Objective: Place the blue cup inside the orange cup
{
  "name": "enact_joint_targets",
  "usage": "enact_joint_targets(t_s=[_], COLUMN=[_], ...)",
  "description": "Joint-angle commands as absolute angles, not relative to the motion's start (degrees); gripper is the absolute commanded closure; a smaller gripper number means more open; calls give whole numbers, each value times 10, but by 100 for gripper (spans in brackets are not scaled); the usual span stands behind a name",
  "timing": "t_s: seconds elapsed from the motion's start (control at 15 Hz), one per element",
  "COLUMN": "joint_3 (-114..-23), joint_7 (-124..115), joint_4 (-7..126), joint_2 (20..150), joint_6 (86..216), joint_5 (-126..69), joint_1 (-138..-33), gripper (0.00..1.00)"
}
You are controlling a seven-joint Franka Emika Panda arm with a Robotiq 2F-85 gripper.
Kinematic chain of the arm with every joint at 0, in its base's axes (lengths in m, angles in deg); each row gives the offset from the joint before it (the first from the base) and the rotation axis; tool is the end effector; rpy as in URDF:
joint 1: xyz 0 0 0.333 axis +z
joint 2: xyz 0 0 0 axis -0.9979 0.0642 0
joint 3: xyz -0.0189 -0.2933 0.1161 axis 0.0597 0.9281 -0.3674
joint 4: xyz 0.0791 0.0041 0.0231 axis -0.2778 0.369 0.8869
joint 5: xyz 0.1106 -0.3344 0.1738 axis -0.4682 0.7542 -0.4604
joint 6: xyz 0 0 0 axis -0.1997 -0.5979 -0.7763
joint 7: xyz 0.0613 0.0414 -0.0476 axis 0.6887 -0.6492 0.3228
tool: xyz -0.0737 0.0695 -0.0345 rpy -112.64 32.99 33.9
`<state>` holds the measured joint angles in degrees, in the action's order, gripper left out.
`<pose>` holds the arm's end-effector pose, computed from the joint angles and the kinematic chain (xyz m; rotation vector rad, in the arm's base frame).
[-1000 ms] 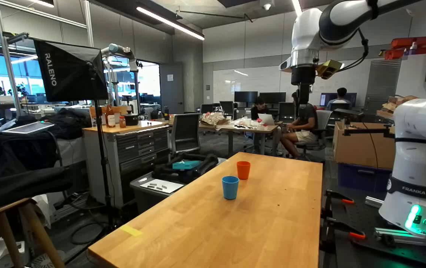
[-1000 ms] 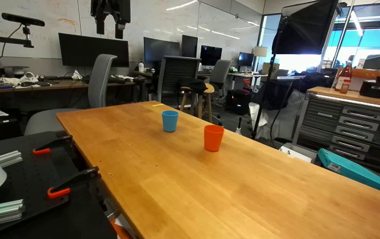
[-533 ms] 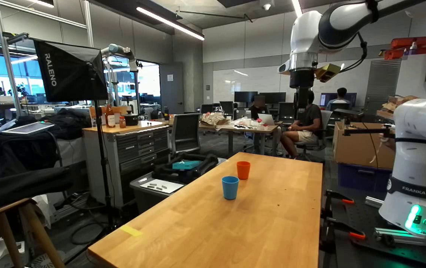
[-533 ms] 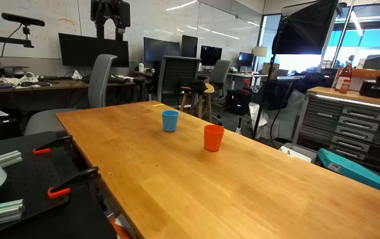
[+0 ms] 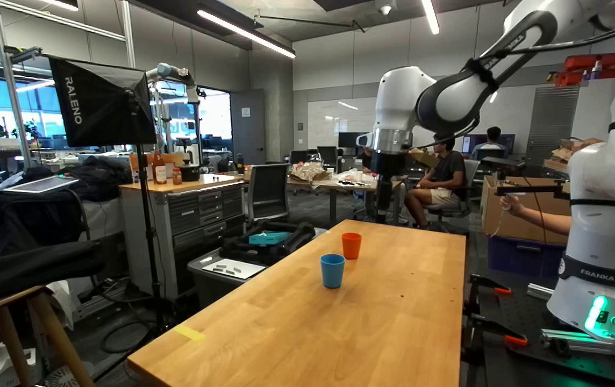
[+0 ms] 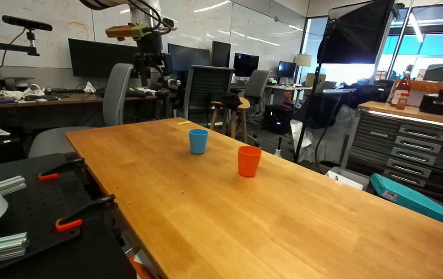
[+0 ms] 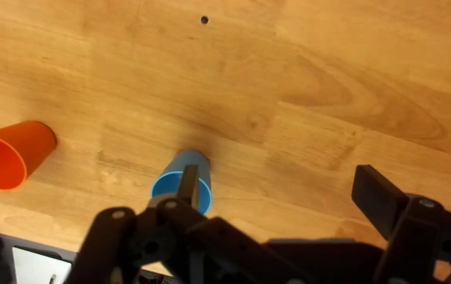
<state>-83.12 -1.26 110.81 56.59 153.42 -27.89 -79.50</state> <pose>0.4349 0.1358 0.3659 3.0331 0.4887 0.1626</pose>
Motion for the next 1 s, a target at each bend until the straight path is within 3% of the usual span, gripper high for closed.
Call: enact_joint_targets(t_s=[0.0, 0.8, 0.87, 0.93], joint_3=[-833, -734, -731, -729], joint_7=[-101, -185, -183, -180], joint_4=[1006, 735, 727, 718], joint_2=[714, 1041, 1050, 1059], joint_6=[1578, 1563, 1562, 1562], joint_5=[-178, -123, -125, -128], joint_1=[-817, -729, -725, -722], gripper=[0, 0, 4, 28])
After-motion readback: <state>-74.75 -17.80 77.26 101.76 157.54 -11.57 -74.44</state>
